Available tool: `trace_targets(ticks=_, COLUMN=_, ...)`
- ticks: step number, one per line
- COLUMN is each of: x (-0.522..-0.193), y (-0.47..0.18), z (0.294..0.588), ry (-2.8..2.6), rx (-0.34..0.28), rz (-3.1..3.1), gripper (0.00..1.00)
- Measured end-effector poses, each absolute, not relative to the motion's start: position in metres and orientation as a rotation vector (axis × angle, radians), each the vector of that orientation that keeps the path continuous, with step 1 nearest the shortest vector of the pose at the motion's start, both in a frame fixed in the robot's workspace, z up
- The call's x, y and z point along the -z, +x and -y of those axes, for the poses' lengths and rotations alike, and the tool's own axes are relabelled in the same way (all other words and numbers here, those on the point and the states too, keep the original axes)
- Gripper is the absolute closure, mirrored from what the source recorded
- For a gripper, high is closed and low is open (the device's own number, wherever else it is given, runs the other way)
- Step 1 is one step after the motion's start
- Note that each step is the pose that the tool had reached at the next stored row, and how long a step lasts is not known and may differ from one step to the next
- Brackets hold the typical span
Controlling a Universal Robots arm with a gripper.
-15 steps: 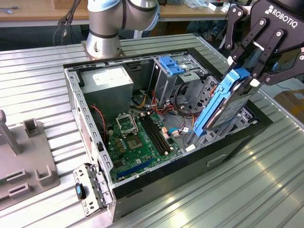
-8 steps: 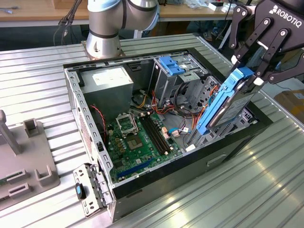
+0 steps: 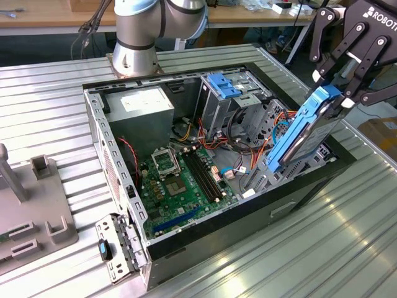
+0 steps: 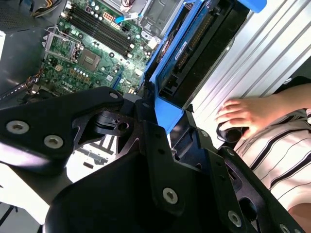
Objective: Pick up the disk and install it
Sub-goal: 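Pick up the disk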
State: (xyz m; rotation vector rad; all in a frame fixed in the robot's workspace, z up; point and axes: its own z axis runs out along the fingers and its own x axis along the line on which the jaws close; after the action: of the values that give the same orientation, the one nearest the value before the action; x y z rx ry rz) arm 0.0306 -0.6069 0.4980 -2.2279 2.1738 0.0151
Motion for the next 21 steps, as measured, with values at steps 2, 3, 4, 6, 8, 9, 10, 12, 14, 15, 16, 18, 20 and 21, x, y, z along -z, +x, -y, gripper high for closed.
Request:
trace_targets(ticks=2, x=-0.498, y=0.032, z=0.607, ry=-2.228, rx=-0.015, rz=-2.174, gripper=0.63)
trace_targets(ticks=3, x=-0.498, y=0.035, z=0.606, ry=-2.228, rx=-0.015, rz=-2.174, gripper=0.63)
trace_targets(ticks=4, x=-0.498, y=0.036, z=0.606, ry=-2.228, rx=-0.015, rz=-2.174, gripper=0.63)
trace_targets(ticks=6, x=-0.498, y=0.039, z=0.606, ry=-2.228, rx=-0.015, rz=-2.174, gripper=0.63)
trace_targets(ticks=8, x=-0.498, y=0.042, z=0.606, ry=-2.228, rx=-0.015, rz=-2.174, gripper=0.63)
trace_targets(ticks=9, x=-0.498, y=0.044, z=0.606, ry=-2.228, rx=-0.015, rz=-2.174, gripper=0.63)
trace_targets(ticks=10, x=-0.498, y=0.046, z=0.605, ry=-2.228, rx=-0.015, rz=-2.174, gripper=0.63)
trace_targets(ticks=12, x=-0.498, y=0.048, z=0.605, ry=-2.228, rx=-0.015, rz=-2.174, gripper=0.63)
trace_targets(ticks=14, x=-0.498, y=0.048, z=0.605, ry=-2.228, rx=-0.015, rz=-2.174, gripper=0.63)
trace_targets(ticks=15, x=-0.498, y=0.048, z=0.605, ry=-2.228, rx=-0.015, rz=-2.174, gripper=0.63)
trace_targets(ticks=16, x=-0.498, y=0.048, z=0.605, ry=-2.228, rx=-0.015, rz=-2.174, gripper=0.63)
trace_targets(ticks=18, x=-0.498, y=0.048, z=0.605, ry=-2.228, rx=-0.015, rz=-2.174, gripper=0.63)
trace_targets(ticks=20, x=-0.498, y=0.054, z=0.605, ry=-2.228, rx=-0.015, rz=-2.174, gripper=0.63)
trace_targets(ticks=21, x=-0.498, y=0.055, z=0.605, ry=-2.228, rx=-0.015, rz=-2.174, gripper=0.63)
